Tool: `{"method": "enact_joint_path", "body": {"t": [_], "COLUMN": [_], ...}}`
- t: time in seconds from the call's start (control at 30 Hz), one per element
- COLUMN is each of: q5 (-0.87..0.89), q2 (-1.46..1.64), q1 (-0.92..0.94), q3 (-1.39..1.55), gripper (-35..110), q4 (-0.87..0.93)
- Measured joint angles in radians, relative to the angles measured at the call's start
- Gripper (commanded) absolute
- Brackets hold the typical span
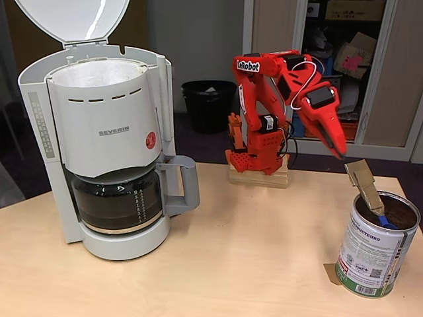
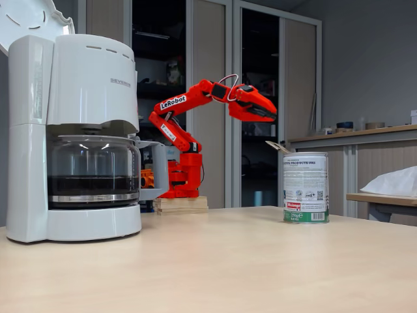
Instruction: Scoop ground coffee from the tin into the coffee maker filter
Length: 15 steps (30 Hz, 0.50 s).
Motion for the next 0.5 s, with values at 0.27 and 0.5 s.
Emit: {"method": "enact_joint_path", "body": {"t": [0.27, 0.5], "q5": [-0.026, 0.066], "q2": [0.066, 0.198], "q1": [0.229, 0.287], "q3": [0.155, 0.344], "gripper": [0, 0], "q4": [-0.063, -0.092]}}
